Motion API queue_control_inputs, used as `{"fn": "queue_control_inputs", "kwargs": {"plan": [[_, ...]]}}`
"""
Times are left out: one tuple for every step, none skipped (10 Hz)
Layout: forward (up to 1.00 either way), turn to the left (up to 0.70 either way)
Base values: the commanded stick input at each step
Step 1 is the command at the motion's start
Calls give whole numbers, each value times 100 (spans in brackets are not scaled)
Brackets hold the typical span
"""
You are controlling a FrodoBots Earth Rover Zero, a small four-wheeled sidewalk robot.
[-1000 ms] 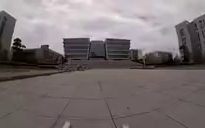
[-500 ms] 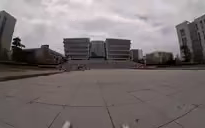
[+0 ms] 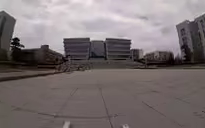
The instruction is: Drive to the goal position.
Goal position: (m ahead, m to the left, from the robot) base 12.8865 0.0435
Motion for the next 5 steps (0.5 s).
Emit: {"fn": "queue_control_inputs", "kwargs": {"plan": [[70,0],[70,0],[70,0],[70,0],[70,0]]}}
